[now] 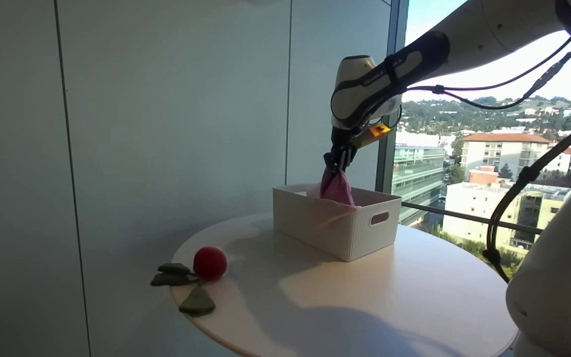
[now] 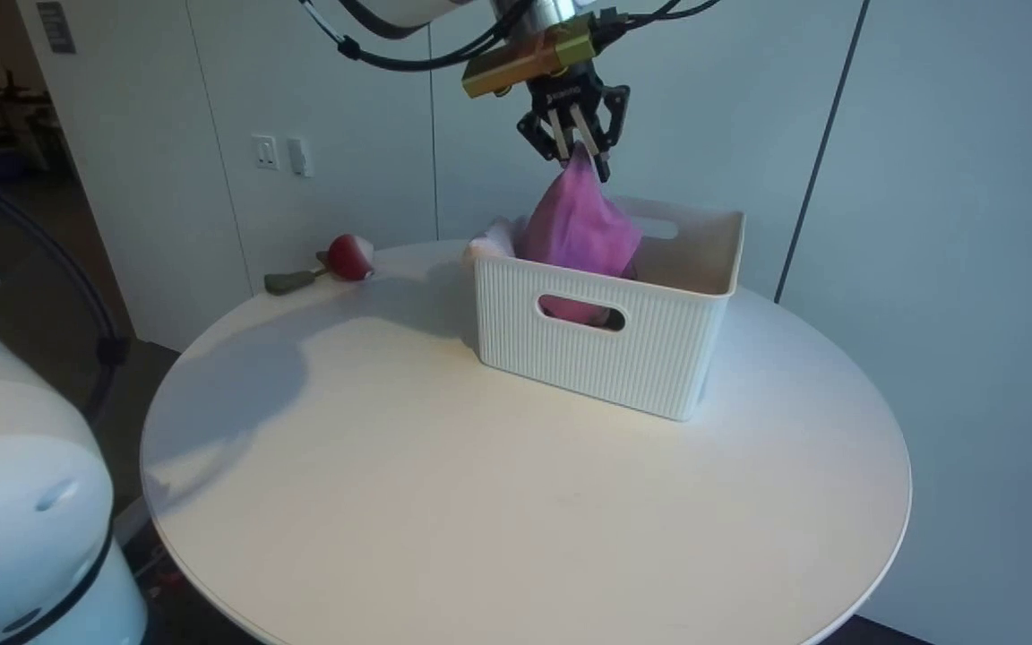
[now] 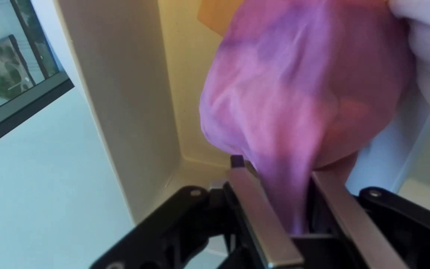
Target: Put the items on the table in the storage container.
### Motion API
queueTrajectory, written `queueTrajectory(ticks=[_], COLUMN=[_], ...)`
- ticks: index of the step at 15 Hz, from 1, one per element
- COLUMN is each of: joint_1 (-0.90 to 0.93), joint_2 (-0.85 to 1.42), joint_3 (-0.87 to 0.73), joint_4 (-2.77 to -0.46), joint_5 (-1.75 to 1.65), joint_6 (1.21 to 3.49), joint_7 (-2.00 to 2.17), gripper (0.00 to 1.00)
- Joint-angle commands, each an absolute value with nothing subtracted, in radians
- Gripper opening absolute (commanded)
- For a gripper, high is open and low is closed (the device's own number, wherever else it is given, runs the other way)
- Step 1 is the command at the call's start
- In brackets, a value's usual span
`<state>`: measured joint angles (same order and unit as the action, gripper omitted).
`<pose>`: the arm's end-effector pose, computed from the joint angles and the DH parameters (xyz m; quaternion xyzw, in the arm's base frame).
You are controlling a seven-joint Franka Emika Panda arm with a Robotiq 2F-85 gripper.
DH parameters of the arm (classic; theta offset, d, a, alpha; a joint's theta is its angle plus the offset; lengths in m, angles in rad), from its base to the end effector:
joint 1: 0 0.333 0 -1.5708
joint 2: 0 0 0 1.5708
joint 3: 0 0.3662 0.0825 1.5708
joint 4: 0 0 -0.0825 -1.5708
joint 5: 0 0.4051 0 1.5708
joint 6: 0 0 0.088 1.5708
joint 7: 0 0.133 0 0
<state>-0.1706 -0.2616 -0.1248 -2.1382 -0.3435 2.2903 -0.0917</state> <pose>0.5027 -0.1737 0.5791 0.9700 -0.0160 0.1737 0.1694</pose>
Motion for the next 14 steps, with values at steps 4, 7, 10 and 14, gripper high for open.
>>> queueTrajectory(ticks=[4, 7, 10, 14], joint_1=[-0.107, -0.012, 0.089, 0.184], joint_2=[-0.417, -0.477, -0.426, -0.285], joint_3=[-0.053, -0.013, -0.009, -0.012], joint_4=[-2.069, -2.026, -2.002, -1.967], joint_5=[-0.387, -0.302, -0.194, -0.064], joint_6=[2.256, 2.219, 2.269, 2.233], joint_7=[-0.172, -0.25, -0.308, -0.437], gripper=[0.89, 1.0, 1.0, 1.0])
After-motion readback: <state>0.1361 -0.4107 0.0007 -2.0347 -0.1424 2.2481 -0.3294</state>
